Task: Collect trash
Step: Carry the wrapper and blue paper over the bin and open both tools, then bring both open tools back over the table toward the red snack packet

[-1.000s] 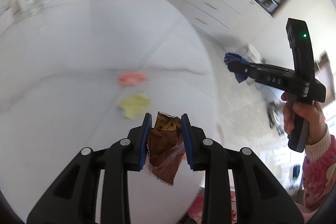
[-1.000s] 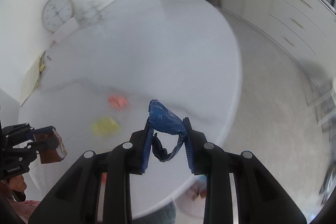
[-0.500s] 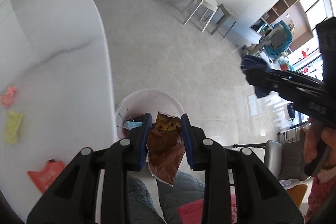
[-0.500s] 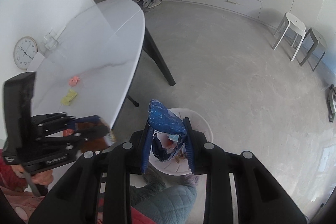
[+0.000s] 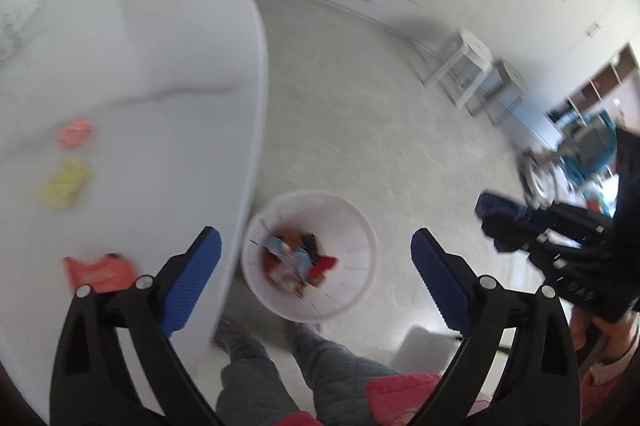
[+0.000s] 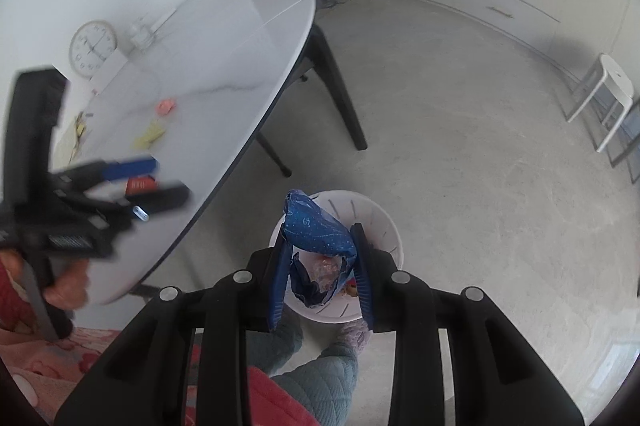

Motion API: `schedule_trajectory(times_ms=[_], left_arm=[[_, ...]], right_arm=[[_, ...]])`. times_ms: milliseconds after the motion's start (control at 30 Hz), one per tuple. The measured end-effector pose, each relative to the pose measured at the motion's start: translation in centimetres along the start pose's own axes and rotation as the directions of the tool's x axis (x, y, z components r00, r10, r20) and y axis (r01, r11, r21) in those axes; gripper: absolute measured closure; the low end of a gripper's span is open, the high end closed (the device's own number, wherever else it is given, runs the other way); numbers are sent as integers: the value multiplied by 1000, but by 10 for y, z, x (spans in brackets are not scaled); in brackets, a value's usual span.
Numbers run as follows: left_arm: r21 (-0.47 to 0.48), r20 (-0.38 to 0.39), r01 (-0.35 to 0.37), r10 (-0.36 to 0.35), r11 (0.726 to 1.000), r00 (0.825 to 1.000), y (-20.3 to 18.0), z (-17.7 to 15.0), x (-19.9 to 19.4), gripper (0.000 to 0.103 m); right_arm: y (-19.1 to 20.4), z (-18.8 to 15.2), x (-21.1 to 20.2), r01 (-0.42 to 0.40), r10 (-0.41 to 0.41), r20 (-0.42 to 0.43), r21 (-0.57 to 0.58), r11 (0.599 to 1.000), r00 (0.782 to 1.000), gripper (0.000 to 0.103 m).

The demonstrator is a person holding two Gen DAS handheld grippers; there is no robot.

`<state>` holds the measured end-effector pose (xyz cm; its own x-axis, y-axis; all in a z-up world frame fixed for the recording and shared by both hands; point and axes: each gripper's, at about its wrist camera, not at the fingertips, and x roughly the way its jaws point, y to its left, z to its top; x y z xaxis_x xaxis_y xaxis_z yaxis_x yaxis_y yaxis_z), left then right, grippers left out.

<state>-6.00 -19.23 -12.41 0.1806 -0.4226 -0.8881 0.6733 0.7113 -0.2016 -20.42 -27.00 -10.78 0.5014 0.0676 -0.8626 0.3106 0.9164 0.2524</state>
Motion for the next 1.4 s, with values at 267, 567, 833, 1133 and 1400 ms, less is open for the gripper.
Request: schedule_trajectory(times_ms=[267,567,833,1133,1400], left_arm=[[-182,104,-139,160,973,982,45,-21,-66,8],[-354,108,-211,263,911,959,91,-55,-97,8],[-443,94,-236,307,865,947,122,-84,-108,8],[-361,27,-231,257,904,966,134,-84,-59,8],[-448,-55,-257,260,856,964,154,-66,8,8]], right_arm=[[14,-6,58,2,-17,-126,-117,993,992,28],[36,10,53,41,-52,-80,-132,990,995,3],[80,38,46,8,-16,-35,-212,977,999,3],[120,54,53,-24,13,-41,-284,959,999,3],[128,61,59,-19,6,-53,-260,966,999,3]])
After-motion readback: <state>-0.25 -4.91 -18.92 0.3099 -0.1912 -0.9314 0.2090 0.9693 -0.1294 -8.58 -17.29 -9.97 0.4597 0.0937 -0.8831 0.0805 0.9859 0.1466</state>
